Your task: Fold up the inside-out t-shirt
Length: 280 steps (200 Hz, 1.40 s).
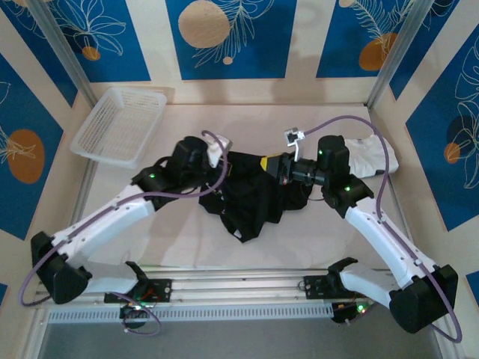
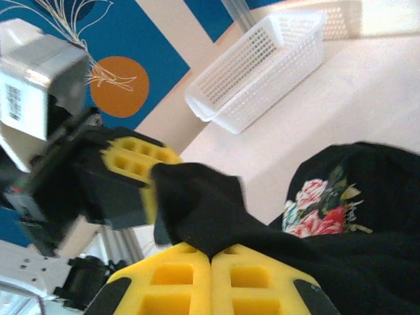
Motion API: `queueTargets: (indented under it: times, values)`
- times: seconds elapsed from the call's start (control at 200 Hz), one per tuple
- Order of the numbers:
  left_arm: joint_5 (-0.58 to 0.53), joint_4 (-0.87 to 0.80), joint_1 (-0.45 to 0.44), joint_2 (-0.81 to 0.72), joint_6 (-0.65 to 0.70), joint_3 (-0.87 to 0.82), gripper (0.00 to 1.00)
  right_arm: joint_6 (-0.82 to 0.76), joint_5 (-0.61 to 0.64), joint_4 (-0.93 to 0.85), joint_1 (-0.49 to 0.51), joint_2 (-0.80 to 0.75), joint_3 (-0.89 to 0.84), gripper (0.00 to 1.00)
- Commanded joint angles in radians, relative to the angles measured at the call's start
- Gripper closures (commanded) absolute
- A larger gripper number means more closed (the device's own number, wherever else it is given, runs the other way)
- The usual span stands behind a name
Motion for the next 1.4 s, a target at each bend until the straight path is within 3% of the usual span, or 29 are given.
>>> queueTargets:
  times: [0.0, 0.13, 0.345, 0.42, 0.55, 0.825, 1.015, 1.245, 1.33, 1.395]
  values:
    - [0.267, 0.036, 0.094, -0.103, -0.128, -0.019, 1.00, -0.144, 0.071, -0.178, 0.006, -0.018, 0.082, 1.00]
    - [0.511, 0.100, 0.183, -0.124, -0.265, -0.045, 1.00, -0.193, -0.031, -0.221, 0.015, -0.001, 0.080, 1.00]
    - [0.648, 0.135, 0.198, -0.107, -0.325, -0.029, 1.00, -0.149, -0.014, -0.205, 0.033, 0.057, 0.065, 0.98]
    - [0.692, 0.180, 0.197, -0.101, -0.363, -0.042, 1.00, -0.122, 0.056, -0.231, 0.045, 0.082, 0.080, 0.96]
    - [0.666, 0.190, 0.196, -0.095, -0.367, -0.062, 1.00, -0.124, 0.189, -0.294, 0.053, 0.102, 0.099, 0.91]
    - [0.625, 0.179, 0.196, -0.072, -0.358, -0.069, 1.00, -0.211, 0.353, -0.426, 0.138, 0.006, 0.114, 0.68]
    - [0.618, 0.188, 0.194, -0.065, -0.358, -0.072, 1.00, -0.174, 0.297, -0.307, 0.269, -0.106, -0.003, 0.65]
    - [0.618, 0.179, 0.193, -0.053, -0.349, -0.057, 1.00, -0.149, 0.378, -0.122, 0.393, -0.032, -0.029, 0.67]
    - [0.611, 0.173, 0.193, -0.053, -0.345, -0.054, 1.00, -0.167, 0.472, -0.125, 0.441, -0.011, -0.011, 0.69]
    - [0.603, 0.163, 0.192, -0.053, -0.339, -0.052, 1.00, -0.163, 0.633, -0.173, 0.477, -0.014, 0.006, 0.69]
